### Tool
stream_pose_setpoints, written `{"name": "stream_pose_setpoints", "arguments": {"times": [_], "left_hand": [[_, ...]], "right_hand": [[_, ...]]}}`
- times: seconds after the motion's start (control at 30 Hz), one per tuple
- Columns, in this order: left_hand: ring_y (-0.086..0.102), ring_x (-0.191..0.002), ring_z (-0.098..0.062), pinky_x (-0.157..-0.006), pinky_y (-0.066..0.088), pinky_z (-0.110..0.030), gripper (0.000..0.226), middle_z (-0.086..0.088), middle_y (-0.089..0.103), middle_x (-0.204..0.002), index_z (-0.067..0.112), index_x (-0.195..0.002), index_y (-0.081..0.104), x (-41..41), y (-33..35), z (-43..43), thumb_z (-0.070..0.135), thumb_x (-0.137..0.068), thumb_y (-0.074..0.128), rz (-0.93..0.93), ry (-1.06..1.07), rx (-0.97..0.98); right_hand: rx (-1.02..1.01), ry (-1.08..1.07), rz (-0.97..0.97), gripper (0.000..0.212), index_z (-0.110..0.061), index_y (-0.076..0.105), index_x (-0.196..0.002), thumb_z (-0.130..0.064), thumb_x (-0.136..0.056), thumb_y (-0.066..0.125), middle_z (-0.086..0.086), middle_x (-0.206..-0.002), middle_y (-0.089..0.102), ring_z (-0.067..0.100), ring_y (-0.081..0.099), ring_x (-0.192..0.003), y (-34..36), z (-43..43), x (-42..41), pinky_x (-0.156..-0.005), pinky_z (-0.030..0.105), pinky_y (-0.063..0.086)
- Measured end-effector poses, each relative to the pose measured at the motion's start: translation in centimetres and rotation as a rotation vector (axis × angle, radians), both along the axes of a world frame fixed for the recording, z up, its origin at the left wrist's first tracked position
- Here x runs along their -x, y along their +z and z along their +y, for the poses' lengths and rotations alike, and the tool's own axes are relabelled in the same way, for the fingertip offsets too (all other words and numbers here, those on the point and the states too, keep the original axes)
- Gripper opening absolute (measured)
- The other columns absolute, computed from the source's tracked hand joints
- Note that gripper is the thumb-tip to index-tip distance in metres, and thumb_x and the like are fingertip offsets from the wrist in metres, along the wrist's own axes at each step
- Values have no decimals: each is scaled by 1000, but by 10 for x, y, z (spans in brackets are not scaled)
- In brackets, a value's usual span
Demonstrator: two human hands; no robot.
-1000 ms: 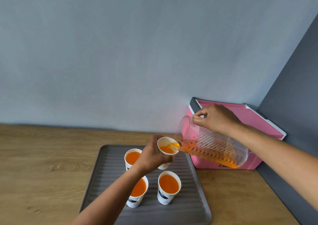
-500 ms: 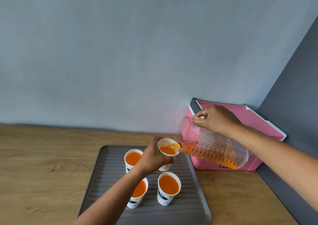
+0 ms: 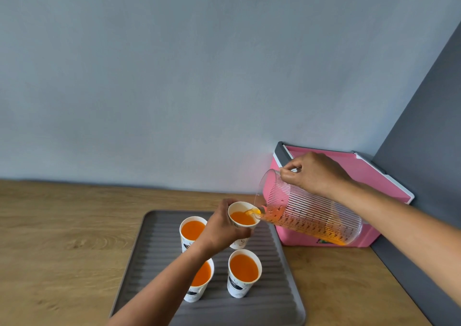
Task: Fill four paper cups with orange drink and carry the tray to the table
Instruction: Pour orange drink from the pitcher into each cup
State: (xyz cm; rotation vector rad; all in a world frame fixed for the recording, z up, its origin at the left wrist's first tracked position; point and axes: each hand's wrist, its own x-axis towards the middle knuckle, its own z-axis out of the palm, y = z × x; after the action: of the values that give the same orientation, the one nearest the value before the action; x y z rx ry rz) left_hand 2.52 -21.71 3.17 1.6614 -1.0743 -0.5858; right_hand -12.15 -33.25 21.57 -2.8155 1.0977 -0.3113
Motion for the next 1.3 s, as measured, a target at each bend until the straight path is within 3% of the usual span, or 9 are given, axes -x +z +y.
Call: {"name": "stream_pose_setpoints", "arguments": {"times": [0.67, 0.87, 1.03, 1.3], "left_hand": [[56, -107, -13, -80, 47, -23, 76, 10, 52, -118, 30, -129, 36, 0, -3, -2, 31, -71, 84, 15, -9, -8], [56, -105, -11, -74, 46, -16, 75, 11, 52, -117, 31, -128, 37, 1, -5, -3, 31, -71, 85, 18, -8, -8], [56, -108, -13, -83, 49, -25, 75, 10, 52, -119, 31, -128, 36, 1, -6, -3, 32, -71, 84, 17, -5, -8], [55, -106, -11, -77, 45, -19, 76, 11, 51, -118, 30, -129, 36, 1, -5, -2, 31, -71, 84, 14, 1, -6]], "right_hand": [[8, 4, -9, 36, -28, 74, -111, -52, -88, 61, -4, -120, 72, 15, 68, -97, 1, -5, 1, -79, 27, 49], [10, -2, -7, 34, -30, 75, -108, -52, -87, 61, -5, -118, 72, 9, 63, -79, 1, -5, 1, -74, 26, 48], [19, 3, -4, 34, -28, 76, -108, -51, -87, 61, -7, -116, 73, 10, 67, -83, 1, -5, 1, -76, 27, 51], [39, 18, 5, 33, -28, 76, -107, -50, -88, 60, -8, -115, 74, 2, 62, -69, -1, -6, 0, -69, 24, 49]]}}
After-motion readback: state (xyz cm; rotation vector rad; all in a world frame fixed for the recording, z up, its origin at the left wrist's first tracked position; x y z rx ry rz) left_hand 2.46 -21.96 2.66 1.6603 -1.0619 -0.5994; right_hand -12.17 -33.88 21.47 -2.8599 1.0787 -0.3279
